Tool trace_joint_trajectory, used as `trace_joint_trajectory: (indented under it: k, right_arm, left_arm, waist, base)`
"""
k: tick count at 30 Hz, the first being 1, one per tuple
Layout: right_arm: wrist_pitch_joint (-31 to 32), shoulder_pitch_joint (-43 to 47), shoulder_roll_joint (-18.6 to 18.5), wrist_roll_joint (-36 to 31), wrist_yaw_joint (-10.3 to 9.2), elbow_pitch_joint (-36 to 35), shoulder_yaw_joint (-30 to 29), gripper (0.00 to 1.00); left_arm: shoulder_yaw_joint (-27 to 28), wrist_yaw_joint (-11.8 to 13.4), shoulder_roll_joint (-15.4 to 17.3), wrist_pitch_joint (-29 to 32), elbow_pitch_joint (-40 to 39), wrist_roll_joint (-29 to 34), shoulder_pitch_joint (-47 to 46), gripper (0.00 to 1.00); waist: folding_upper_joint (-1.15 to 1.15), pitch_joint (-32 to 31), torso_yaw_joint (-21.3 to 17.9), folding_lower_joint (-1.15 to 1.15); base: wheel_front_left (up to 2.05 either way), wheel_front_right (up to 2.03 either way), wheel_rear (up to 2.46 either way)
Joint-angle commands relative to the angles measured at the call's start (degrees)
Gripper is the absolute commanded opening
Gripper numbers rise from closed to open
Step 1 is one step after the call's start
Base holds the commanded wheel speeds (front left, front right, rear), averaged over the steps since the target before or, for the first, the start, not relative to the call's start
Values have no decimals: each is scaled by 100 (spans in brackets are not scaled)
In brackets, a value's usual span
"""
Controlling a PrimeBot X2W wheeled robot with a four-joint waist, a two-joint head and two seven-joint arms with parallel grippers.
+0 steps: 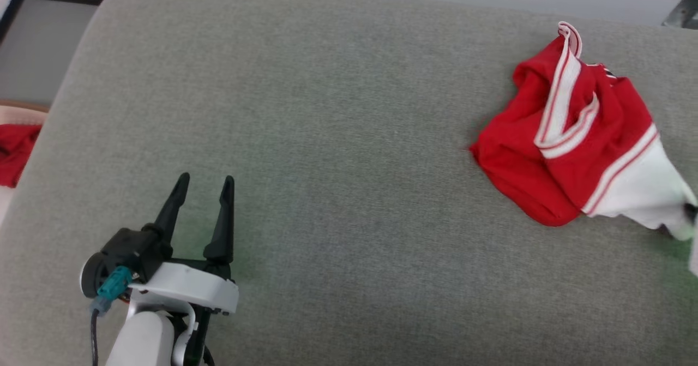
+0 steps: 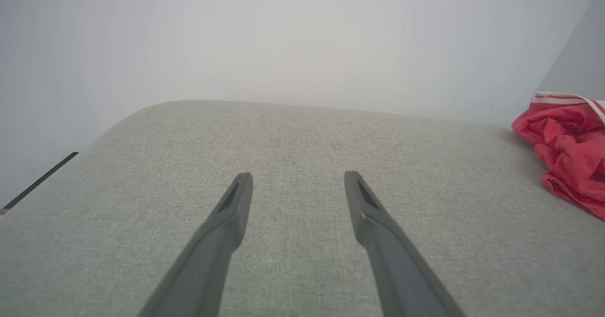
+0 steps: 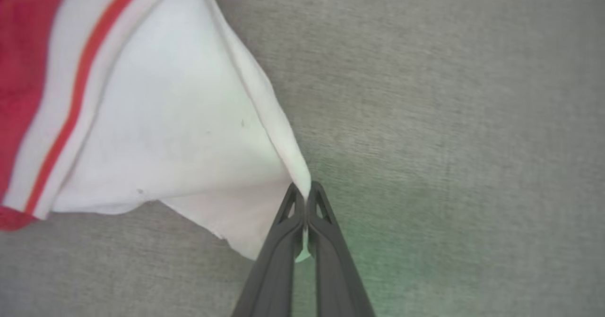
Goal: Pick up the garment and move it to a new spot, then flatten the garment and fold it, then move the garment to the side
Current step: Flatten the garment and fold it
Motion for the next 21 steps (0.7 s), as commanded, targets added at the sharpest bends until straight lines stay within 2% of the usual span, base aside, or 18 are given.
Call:
trace_joint_trajectory:
  k: [1,13,20,21]
  right_arm:
    - [-49,131,-28,-53,-6,-65,-141,0]
    - [-163,637,238,-166,-6,-492,-1866,0]
    - [-219,681,452,-409,-6,-274,-2268,0]
    - [-297,649,464,-488,-6,-278,-2325,7]
  left_arm:
    - [12,-21,9,1,-22,16,45,100]
    - [-96,-20,141,1,-81,-65,-36,100]
    - [-157,-21,177,1,-40,-82,-62,100]
    - [-166,-21,185,1,-33,-85,-69,100]
  waist:
    - [0,12,-79,0]
    - [0,88,-321,0]
    - [0,100,-313,0]
    - [0,103,-312,0]
  base:
    - [0,0,0]
    - [0,0,0]
    - [0,0,0]
    - [0,0,0]
